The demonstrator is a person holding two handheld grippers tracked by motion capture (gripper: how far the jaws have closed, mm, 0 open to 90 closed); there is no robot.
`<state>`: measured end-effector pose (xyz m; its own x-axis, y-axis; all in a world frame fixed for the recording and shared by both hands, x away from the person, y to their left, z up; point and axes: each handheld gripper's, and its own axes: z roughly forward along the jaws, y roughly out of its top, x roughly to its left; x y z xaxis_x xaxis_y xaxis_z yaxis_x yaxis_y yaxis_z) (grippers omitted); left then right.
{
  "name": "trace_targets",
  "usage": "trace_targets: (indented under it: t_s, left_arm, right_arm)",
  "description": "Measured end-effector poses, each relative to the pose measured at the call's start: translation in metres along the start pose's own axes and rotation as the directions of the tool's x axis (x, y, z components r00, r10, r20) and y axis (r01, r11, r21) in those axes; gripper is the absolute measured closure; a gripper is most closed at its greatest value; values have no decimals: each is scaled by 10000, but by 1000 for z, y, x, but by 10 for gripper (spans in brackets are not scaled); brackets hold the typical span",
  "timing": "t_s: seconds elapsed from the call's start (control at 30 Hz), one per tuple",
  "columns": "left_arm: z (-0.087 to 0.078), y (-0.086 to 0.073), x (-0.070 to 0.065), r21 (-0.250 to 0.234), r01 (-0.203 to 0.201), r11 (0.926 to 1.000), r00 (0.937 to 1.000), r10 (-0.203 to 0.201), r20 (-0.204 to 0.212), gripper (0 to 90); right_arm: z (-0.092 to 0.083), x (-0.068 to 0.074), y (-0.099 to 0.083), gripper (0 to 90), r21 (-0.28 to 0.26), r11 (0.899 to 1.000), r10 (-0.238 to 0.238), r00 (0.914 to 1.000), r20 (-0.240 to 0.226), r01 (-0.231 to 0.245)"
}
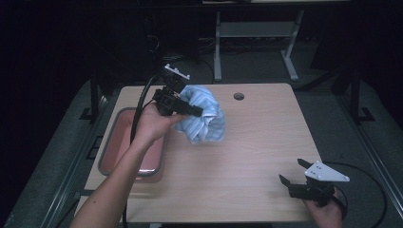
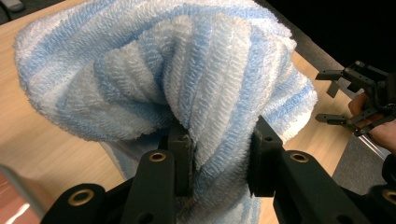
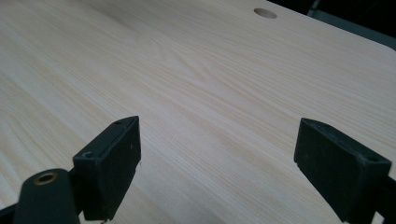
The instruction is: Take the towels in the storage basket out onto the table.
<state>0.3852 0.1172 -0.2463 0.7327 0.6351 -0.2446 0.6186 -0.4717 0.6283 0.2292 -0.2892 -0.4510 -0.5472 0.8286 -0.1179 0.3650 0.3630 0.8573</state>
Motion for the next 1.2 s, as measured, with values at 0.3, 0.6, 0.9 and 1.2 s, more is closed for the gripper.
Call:
trace_targets:
  t_s: [0.3, 0.6, 0.9, 1.2]
  left_arm:
    - [22, 13, -7, 251, -128, 9996, 9999, 125, 94, 673]
    - [45, 19, -11, 411, -145, 9990, 9999, 142, 77, 670]
    - [80, 21, -20, 803, -218, 9965, 9995, 200, 227, 667]
    - [104, 19, -24, 1100, -88, 9939, 9993, 46, 383, 659]
  right_arm:
    - [0, -1, 1, 143, -48, 10000, 0, 10000, -23, 0]
    - [2, 2, 3, 143, 15, 9999, -102, 9999, -71, 102]
    - [2, 1, 4, 142, 9, 9999, -104, 9999, -102, 105]
    - [3, 1, 5, 143, 81, 9999, -106, 9998, -142, 107]
